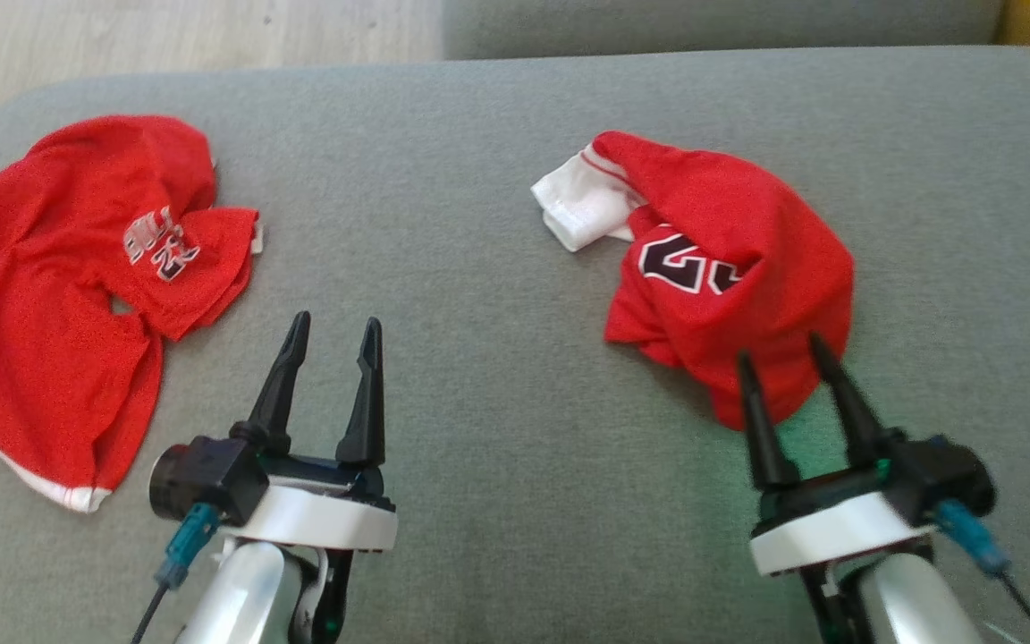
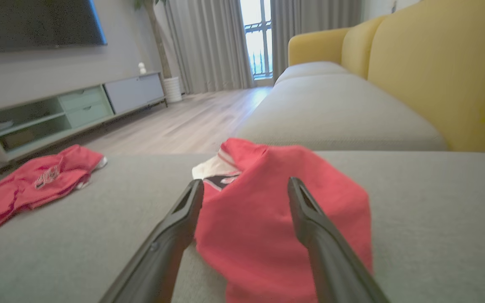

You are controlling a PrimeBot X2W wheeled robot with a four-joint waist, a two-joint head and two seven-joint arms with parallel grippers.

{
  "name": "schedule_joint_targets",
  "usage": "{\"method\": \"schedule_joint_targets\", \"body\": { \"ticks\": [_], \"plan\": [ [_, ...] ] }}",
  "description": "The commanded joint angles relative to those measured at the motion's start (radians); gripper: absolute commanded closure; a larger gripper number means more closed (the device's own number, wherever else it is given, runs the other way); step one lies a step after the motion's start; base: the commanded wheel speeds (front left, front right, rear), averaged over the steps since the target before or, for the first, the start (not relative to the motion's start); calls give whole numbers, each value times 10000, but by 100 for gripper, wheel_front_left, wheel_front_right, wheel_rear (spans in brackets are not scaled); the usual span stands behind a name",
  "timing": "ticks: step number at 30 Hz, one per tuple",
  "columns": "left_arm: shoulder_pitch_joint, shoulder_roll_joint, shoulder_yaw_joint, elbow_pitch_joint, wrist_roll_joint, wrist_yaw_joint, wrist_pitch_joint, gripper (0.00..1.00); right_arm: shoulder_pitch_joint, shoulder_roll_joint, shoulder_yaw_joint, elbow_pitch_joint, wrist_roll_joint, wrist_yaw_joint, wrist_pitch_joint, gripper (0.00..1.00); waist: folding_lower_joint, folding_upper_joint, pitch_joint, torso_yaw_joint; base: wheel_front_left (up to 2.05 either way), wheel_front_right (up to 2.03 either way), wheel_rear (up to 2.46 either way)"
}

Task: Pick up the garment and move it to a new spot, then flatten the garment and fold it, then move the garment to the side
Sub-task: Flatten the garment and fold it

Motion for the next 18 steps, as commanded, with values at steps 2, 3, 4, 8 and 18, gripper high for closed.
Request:
{"method": "schedule_joint_targets", "body": {
  "ticks": [2, 3, 4, 8, 18],
  "plan": [
    [-374, -27, 409, -221, 94, -102, -92, 0, -615, -31, 408, 211, -236, 77, -65, 0, 0, 0, 171, 199, 0, 0, 0],
    [-401, -60, 421, -195, 117, -141, -92, 0, -729, -31, 472, 510, -291, 77, -65, 0, 0, 0, 224, 264, 0, 0, 0],
    [-427, -94, 436, -166, 139, -175, -93, 0, -861, -31, 539, 808, -383, 77, -65, 0, 0, 0, 272, 329, 0, 0, 0],
    [-534, -237, 479, -76, 215, -297, -93, 0, -1463, -31, 599, 1927, -943, 77, -39, 0, 0, 0, 464, 614, 0, 0, 0],
    [-675, -508, 583, 140, 345, -520, -93, 0, -2626, -31, 156, 3942, -2006, 77, 262, 100, 0, 0, 752, 1119, 0, 0, 0]
  ]
}}
